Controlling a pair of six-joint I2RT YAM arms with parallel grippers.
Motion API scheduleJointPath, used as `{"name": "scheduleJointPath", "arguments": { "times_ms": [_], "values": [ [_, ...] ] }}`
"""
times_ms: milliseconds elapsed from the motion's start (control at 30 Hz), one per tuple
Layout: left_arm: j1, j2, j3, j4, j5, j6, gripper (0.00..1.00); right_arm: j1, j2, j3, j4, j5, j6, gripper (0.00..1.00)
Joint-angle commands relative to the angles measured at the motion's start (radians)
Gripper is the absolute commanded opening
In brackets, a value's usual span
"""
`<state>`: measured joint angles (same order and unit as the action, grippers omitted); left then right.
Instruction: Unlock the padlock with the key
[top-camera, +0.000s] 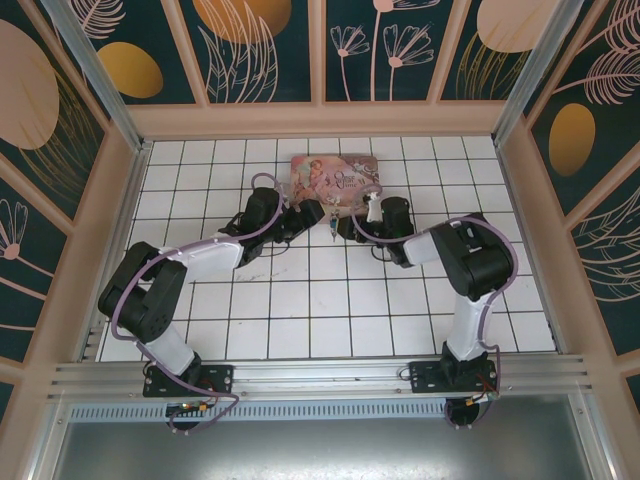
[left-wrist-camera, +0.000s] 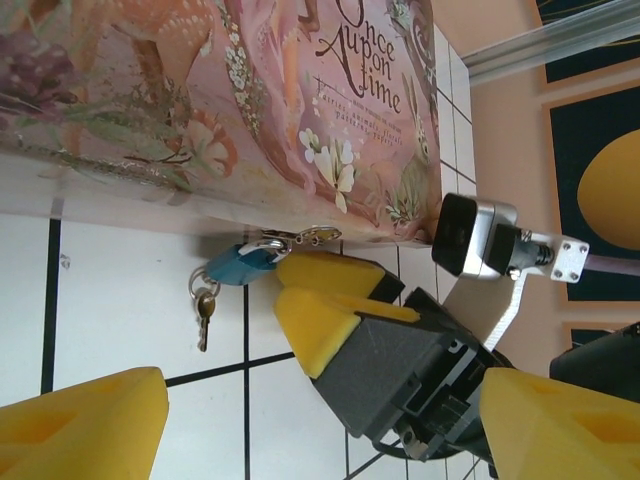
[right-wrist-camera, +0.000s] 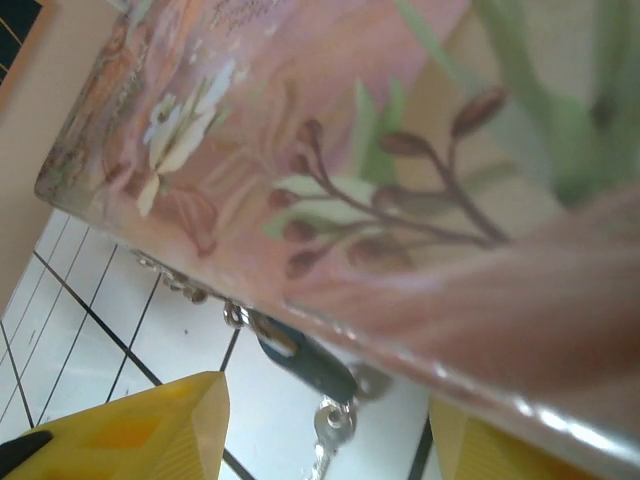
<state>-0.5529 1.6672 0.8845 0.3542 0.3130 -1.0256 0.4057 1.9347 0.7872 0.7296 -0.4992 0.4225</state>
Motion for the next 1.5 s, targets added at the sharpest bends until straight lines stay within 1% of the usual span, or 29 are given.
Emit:
{"name": "scheduleJointPath", "arguments": {
  "times_ms": [0,133,400,667,733,800,1133,1233,1300,1367,1467],
  "values": [
    [0.010,0.016,0.000,0.011,-0.002,-0.008,0.82,0.010,0.048,0.047,0.051,-0.048,-0.026,0.55],
    [0.011,0.023,0.000,0.018,0.003,-0.013,0.82,0.021,0.074,0.070,0.054,-0.063,-0.032,0.55],
    [0.014,0.041,0.006,0.032,0.014,-0.023,0.82,0.041,0.079,0.066,0.075,-0.070,-0.061,0.52],
    [0.014,0.041,0.000,0.041,0.020,-0.025,0.82,0.050,0.102,0.089,0.090,-0.014,-0.050,0.52],
    [0.014,0.040,-0.002,0.045,0.022,-0.028,0.82,0.057,0.114,0.107,0.081,-0.019,-0.054,0.49],
    [0.015,0.071,-0.005,0.053,0.025,-0.031,0.82,0.065,0.123,0.122,0.073,-0.014,-0.062,0.46],
    [0.015,0.104,-0.008,0.089,0.047,-0.050,0.82,0.078,0.179,0.187,0.027,0.039,-0.056,0.45],
    [0.015,0.106,-0.008,0.092,0.049,-0.055,0.82,0.081,0.191,0.203,0.020,0.071,-0.048,0.40],
    [0.016,0.104,-0.011,0.092,0.047,-0.056,0.82,0.081,0.197,0.211,0.023,0.082,-0.040,0.34],
    [0.015,0.099,-0.015,0.095,0.041,-0.058,0.82,0.081,0.206,0.216,0.034,0.093,-0.025,0.25],
    [0.016,0.097,-0.021,0.095,0.037,-0.064,0.82,0.081,0.212,0.222,0.052,0.097,-0.007,0.17]
  ]
}}
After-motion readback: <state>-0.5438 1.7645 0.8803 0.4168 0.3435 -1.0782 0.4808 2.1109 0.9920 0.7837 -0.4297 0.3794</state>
